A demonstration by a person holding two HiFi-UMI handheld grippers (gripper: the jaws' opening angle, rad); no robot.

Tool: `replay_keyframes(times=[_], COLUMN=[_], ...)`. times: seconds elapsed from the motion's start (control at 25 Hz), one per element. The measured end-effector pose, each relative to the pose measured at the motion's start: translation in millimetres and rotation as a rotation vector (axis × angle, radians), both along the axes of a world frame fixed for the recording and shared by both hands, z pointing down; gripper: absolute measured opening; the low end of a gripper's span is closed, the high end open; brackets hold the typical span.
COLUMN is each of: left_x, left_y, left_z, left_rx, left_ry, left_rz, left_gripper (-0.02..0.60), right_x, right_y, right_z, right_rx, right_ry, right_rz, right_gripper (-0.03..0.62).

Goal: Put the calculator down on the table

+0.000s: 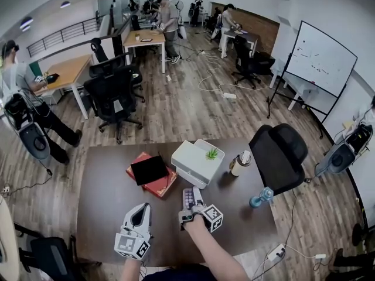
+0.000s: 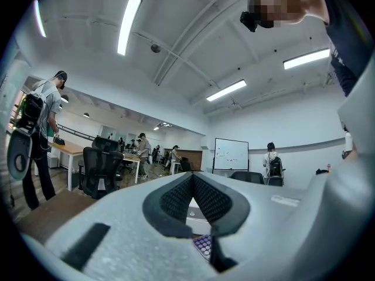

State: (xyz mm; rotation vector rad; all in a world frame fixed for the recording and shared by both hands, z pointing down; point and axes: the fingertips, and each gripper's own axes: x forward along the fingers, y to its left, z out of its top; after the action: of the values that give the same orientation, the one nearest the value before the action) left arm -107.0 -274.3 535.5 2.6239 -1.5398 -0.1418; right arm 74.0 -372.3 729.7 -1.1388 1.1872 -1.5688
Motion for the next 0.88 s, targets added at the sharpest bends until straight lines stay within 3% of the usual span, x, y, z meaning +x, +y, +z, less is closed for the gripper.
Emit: replay_keyframes(times=[0.52, 0.64, 0.88], left_x=[-14, -16, -20], left_y=[-4, -3, -3], left_z=[-7, -7, -9], left_rx=[0.013, 0.014, 0.015], left_ry=[0.003, 0.006, 0.010], left_rz=[-0.024, -0.028, -0.026], left_gripper=[-0.003, -0.003, -0.003], right_x=[0, 2, -3], right_y=[-6, 0, 2], right_z=[-141, -154, -149], right_rx=[0.506, 0.547, 0.520], right_ry=[0.056, 0.063, 0.066], right_rz=[-0.012, -0.001, -0.004], right_gripper=[0.600, 0.598, 0.589])
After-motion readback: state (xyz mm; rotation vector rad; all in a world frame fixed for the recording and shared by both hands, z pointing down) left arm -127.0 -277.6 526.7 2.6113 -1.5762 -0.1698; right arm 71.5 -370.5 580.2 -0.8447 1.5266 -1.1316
